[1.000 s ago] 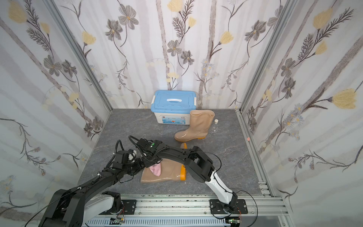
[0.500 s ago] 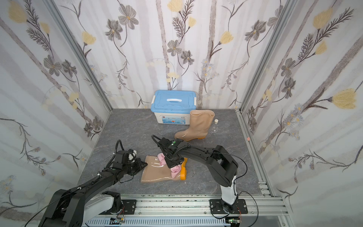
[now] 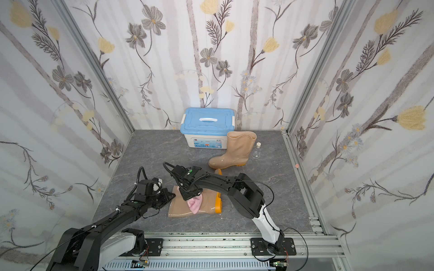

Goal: Wipe the rubber boots with a cloth
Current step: Wipe the dirt off the rubber boot.

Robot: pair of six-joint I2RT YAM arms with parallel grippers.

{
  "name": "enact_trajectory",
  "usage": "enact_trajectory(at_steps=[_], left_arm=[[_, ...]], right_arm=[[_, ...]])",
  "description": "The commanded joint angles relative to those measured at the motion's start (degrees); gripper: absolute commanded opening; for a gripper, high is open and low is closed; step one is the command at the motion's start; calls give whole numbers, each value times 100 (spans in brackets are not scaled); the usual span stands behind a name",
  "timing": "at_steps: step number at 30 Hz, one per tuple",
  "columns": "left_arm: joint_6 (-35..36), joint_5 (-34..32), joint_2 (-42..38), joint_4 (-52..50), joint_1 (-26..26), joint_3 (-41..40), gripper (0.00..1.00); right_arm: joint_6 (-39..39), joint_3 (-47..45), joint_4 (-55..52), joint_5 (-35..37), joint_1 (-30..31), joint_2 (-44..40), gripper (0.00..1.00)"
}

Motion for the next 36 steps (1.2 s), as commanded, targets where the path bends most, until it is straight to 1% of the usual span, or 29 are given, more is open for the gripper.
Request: enact_trajectory(at_steps=[1, 2, 5, 7, 9, 10, 12, 14, 18, 21, 23, 25, 27, 30, 32, 33, 36], left_arm=[[2, -239, -85, 30, 8, 5, 0], [2, -261, -113, 10, 8, 5, 0], [5, -302, -159, -27, 9, 2, 0], [2, -300, -134, -17, 11, 3, 0], [2, -299, -115, -10, 8, 9, 0], [2, -301, -107, -7, 8, 11, 0], [2, -307, -103, -2, 9, 5, 0], [1, -326, -96, 8, 8, 17, 0], [-8, -344, -80, 29, 9, 12, 0], [-12, -356, -128, 25, 9, 7, 0], [-7, -364, -150, 11, 11, 1, 0], [10, -328, -126, -14, 8, 17, 0], [10, -319, -115, -6, 11, 11, 0], [10, -342, -142, -23, 8, 16, 0], [10, -336, -142, -24, 8, 16, 0], [4, -326, -134, -24, 11, 12, 0], [5, -296, -108, -41, 11, 18, 0]], right_arm=[[182, -100, 90, -578, 42, 52, 0], [177, -377, 87, -378, 12, -124, 0], [180, -1458, -122, 465, -237, -997, 0], [148, -2054, -576, 1344, -390, -1607, 0], [140, -2363, -1039, 2177, -451, -2060, 0], [74, -2449, -1194, 2437, -443, -2241, 0], [-82, -2435, -1113, 2378, -365, -2412, 0], [-146, -2153, -761, 1875, -187, -2274, 0], [78, -1172, 158, 541, 205, -1365, 0], [259, -607, 579, -165, 358, -730, 0], [379, -571, 901, -597, 424, -519, 0], [408, -609, 825, -751, 464, -385, 0], [401, -1025, 660, -472, 423, -617, 0], [431, -2055, 552, 133, 184, -1482, 0], [327, -2543, 188, 730, 24, -2042, 0], [250, -2716, -88, 1136, -41, -2298, 0], [13, -2902, -952, 2387, -174, -2883, 0]])
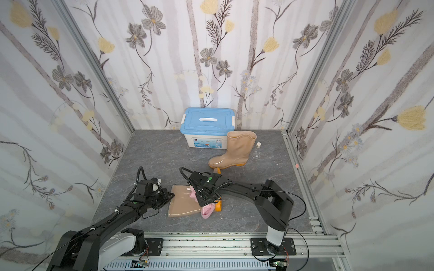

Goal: Wipe the rubber boots with a cloth
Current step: Wipe the dirt off the rubber boot.

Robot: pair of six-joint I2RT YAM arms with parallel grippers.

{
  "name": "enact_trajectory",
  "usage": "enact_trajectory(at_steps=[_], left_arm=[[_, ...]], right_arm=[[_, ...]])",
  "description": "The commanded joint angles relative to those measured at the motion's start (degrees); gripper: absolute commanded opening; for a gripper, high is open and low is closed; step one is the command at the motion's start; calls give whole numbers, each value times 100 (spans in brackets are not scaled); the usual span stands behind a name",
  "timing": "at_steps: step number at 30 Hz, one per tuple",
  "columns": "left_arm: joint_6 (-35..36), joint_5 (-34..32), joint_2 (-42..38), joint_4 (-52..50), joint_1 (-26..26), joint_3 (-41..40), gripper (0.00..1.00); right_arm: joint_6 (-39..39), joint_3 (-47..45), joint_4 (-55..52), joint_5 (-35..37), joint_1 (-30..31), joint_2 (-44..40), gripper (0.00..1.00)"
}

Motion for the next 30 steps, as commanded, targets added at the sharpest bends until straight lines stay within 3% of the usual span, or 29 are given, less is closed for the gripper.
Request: enact_trajectory(at_steps=[1, 3, 5, 13, 17, 23, 30], left_arm=[[2, -148, 19, 68, 8, 11, 0], [-7, -128, 54, 64, 10, 16, 0], [17, -111, 137, 47, 7, 65, 0], [36, -62, 367, 74, 6, 150, 0], [36, -75, 385, 64, 7, 144, 0], [46, -60, 419, 20, 8, 177, 0], [54, -75, 498, -8, 7, 213, 0]], right_arm=[[-313, -105, -1124, 1804, -61, -586, 0], [-589, -48, -760, 2010, 55, -1102, 0], [-920, -43, -6, 1784, 233, -1280, 0], [-1630, 852, -103, 725, 347, 666, 0], [-1836, 910, -90, 972, 317, 925, 0], [-2172, 1179, 101, 1431, -237, 1070, 0], [-2396, 2248, 150, 1710, -1062, 1901, 0]])
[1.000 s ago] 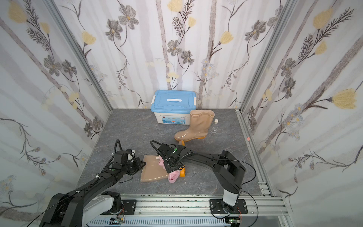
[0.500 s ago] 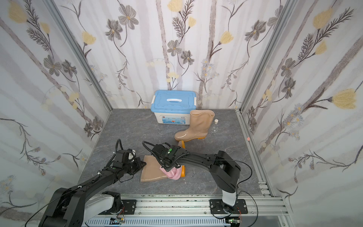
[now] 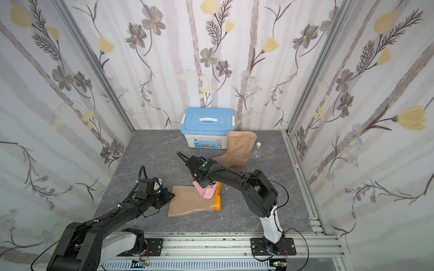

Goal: Wipe the rubber boots with a cloth
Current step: Wipe the dirt off the rubber boot, then adjust the rubber boot at the center of the board.

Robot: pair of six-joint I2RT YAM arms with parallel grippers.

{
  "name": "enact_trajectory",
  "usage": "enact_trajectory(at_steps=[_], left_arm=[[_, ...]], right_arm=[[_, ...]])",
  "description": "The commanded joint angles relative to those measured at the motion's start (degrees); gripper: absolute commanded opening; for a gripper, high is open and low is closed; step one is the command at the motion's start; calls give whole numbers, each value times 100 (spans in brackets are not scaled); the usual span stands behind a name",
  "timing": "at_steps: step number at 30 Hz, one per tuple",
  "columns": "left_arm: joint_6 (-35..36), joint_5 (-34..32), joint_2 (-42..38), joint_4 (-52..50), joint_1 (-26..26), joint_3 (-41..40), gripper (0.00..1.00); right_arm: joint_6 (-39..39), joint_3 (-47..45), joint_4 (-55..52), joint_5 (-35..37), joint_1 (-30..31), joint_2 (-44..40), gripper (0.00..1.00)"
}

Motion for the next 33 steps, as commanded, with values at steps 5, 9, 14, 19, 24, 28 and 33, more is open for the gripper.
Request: enact_trajectory(at_steps=[5, 9, 14, 19, 24, 28, 33], left_arm=[[61, -122, -14, -150, 5, 104, 0], [52, -140, -325, -560, 4, 339, 0], [28, -190, -1215, -1833, 4, 1114, 0], [224, -157, -1768, -3165, 4, 2047, 0], [752, -94, -2056, -4490, 4, 3125, 0], [1419, 175, -1795, -5546, 4, 4266, 0], [2465, 345, -1096, -6688, 4, 5514, 0]], right_arm=[[41, 1288, -31, 124, -807, 890, 0], [96, 1352, 334, -81, -913, 415, 0], [122, 298, 788, -93, -911, -1037, 0], [253, -1064, 953, 86, -940, -2352, 0], [398, -2059, 940, 274, -998, -3554, 0], [506, -2599, 895, 338, -1147, -4246, 0], [629, -3028, 794, 380, -1374, -4891, 0]])
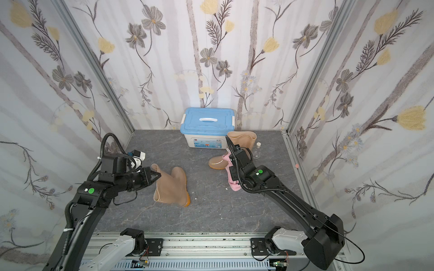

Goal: Wipe the rubber boots with a cloth
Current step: Adjust the rubber boot at the center of the board.

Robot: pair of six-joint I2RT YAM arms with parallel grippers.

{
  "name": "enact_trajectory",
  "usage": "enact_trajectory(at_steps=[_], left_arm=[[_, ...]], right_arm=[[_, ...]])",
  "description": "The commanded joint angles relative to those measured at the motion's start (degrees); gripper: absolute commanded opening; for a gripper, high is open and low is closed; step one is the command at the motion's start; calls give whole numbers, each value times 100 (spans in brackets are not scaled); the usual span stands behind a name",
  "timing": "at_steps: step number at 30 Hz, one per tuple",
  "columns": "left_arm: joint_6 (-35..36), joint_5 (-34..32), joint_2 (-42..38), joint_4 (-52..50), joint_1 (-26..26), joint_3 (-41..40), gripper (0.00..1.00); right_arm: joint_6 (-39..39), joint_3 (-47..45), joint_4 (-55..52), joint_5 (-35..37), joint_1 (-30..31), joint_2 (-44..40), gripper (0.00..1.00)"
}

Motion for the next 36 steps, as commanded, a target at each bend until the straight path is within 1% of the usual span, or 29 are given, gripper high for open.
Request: enact_trajectory(at_steps=[1, 3, 5, 7, 10, 13, 17, 19, 21, 23, 24, 27, 28, 29, 30, 32, 33, 36], left_arm=[[1102, 275, 453, -1051, 2, 560, 0], [1342, 307, 814, -1228, -35, 706, 0], [1334, 383, 1074, -1053, -184, 638, 0], [1249, 384, 1333, -797, -345, 527, 0], [925, 382, 1627, -109, -696, 261, 0], [599, 309, 1988, 596, -1199, 125, 0], [315, 126, 2953, 1406, -2076, 281, 0], [250, 42, 3570, 1747, -2519, 506, 0], [283, -58, 4359, 1876, -2985, 941, 0], [382, -143, 5142, 1776, -3362, 1494, 0], [440, -192, 5565, 1671, -3536, 1906, 0], [600, -314, 6544, 1283, -3874, 2834, 0], [622, -359, 6761, 1168, -3930, 3053, 3], [644, -417, 6935, 1035, -3968, 3261, 24], [666, -518, 7046, 905, -4001, 3437, 34], [684, -654, 7010, 837, -4008, 3526, 39], [706, -741, 6898, 801, -4003, 3526, 43], [754, -1092, 6370, 748, -3951, 3357, 53]], right_arm=[[187, -226, 64, 162, -114, -352, 0], [251, -385, 74, 162, -188, -575, 0], [300, -516, 92, 162, -243, -741, 0], [329, -601, 68, 175, -291, -839, 0], [367, -678, 33, 189, -337, -948, 0], [378, -740, 8, 219, -375, -1072, 0], [364, -803, 6, 276, -476, -1279, 0], [369, -803, 34, 269, -562, -1404, 0], [364, -1012, 12, 251, -671, -1537, 0], [347, -1053, -16, 229, -776, -1674, 0], [338, -1065, -41, 211, -830, -1750, 0], [301, -1094, -142, 155, -989, -1977, 0], [286, -1102, -176, 130, -1039, -2043, 0], [266, -1117, -215, 114, -1075, -2114, 0], [244, -1111, -267, 116, -1112, -2175, 0], [213, -1115, -346, 127, -1191, -2294, 0], [203, -1135, -371, 127, -1227, -2357, 0], [193, -1156, -364, 98, -1331, -2476, 0]])
